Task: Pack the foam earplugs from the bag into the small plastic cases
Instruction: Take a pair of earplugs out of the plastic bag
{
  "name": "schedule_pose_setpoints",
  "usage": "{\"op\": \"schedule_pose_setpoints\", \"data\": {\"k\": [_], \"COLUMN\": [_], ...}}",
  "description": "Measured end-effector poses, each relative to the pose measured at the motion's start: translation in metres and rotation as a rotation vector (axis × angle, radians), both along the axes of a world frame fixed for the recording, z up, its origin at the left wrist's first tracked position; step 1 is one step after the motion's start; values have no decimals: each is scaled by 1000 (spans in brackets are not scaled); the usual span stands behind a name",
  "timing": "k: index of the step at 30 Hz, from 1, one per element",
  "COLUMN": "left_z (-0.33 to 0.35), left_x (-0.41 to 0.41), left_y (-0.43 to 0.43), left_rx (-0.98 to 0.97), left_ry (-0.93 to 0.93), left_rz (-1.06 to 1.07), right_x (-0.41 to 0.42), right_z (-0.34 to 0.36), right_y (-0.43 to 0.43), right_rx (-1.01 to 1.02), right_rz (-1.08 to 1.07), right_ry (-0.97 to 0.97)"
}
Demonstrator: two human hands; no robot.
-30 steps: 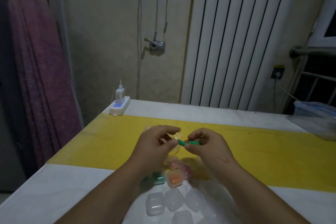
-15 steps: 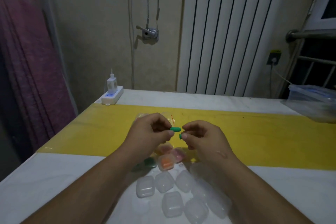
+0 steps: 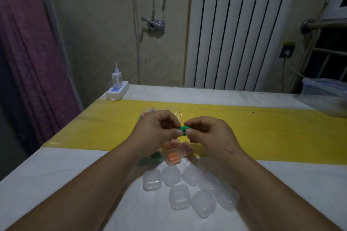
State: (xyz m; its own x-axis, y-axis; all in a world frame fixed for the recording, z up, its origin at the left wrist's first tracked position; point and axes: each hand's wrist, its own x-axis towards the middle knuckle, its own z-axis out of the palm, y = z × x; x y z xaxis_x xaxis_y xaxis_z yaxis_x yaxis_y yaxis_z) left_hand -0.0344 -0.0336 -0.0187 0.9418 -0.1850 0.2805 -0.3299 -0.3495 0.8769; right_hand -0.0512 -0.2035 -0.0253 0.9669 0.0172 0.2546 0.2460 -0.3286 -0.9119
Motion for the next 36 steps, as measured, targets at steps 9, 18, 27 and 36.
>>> {"op": "schedule_pose_setpoints", "data": {"k": [9, 18, 27, 36], "left_z": [1, 14, 15, 13], "left_x": [2, -6, -8, -1], "left_y": [2, 18, 22, 33], "left_rx": [29, 834, 819, 463], "left_ry": [-28, -55, -35, -2], "left_rz": [-14, -371, -414, -314], "right_x": [-1, 7, 5, 2], "right_z": [-3, -8, -6, -4], "right_y": [5, -5, -4, -2], "right_rx": [126, 103, 81, 71], "right_rz": [-20, -123, -169, -155], "right_ry": [38, -4, -17, 9]}}
